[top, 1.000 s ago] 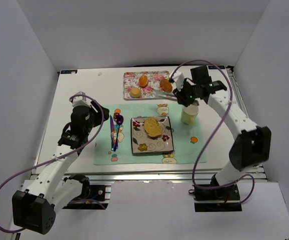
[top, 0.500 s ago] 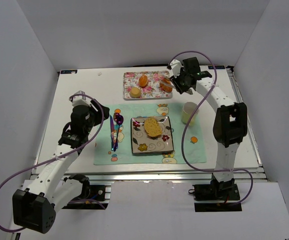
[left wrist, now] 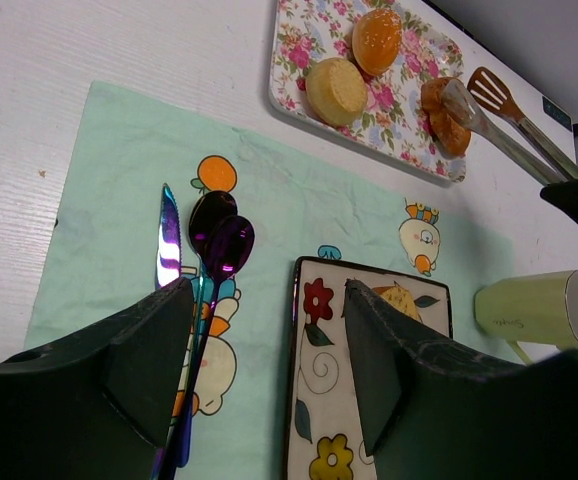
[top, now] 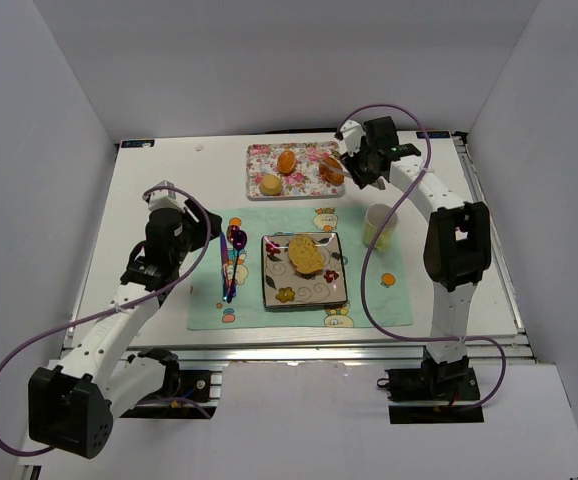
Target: Place the bread
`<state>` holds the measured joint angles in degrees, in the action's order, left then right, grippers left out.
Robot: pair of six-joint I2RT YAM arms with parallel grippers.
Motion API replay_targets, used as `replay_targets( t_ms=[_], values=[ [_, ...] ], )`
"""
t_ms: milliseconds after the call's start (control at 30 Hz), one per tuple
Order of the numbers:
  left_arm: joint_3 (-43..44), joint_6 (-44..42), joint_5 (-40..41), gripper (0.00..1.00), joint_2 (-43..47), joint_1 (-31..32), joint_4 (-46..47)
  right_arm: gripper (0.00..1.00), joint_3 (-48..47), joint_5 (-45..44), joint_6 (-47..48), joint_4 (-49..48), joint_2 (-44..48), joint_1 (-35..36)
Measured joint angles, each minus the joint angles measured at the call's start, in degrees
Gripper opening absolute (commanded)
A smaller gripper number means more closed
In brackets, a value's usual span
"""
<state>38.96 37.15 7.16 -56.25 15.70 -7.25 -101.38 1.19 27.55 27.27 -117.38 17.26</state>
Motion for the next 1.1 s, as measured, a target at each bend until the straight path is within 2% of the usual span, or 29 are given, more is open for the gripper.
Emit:
replay_targets(
  t_ms=[133, 400, 633, 700, 900, 1100],
  values=[
    [0.0, 0.0, -0.31, 0.71, -0.37, 0.0, 0.31, 0.47, 0.0, -0.17, -0.07, -0.26, 0.0, 0.0],
    [0.0, -0.02, -0.35, 0.71, -0.55, 0.0, 0.42, 0.29, 0.02, -0.35, -0.66, -0.2, -0.59, -0.07],
    [0.0, -0.02, -0.35, 0.71, -0.55, 0.0, 0.42, 0.04, 0.02, 0.55, -1.55, 0.37, -1.09, -0.63],
    [0.02, -0.02, -0.33, 0.71, -0.55, 0.0, 0.42, 0.01, 0.02, 1.33, -1.77, 0.57, -1.07, -0.79],
    [0.24, -0.02, -0.35, 0.71, -0.59, 0.0, 0.46, 0.0, 0.52, 6.45, -2.62, 2.45, 2.03, -1.53],
    [0.48, -0.02, -0.37, 0.71, -0.66, 0.0, 0.46, 0.0, 9.9, 17.25, -1.16, 3.48, 18.36, -1.75]
  ],
)
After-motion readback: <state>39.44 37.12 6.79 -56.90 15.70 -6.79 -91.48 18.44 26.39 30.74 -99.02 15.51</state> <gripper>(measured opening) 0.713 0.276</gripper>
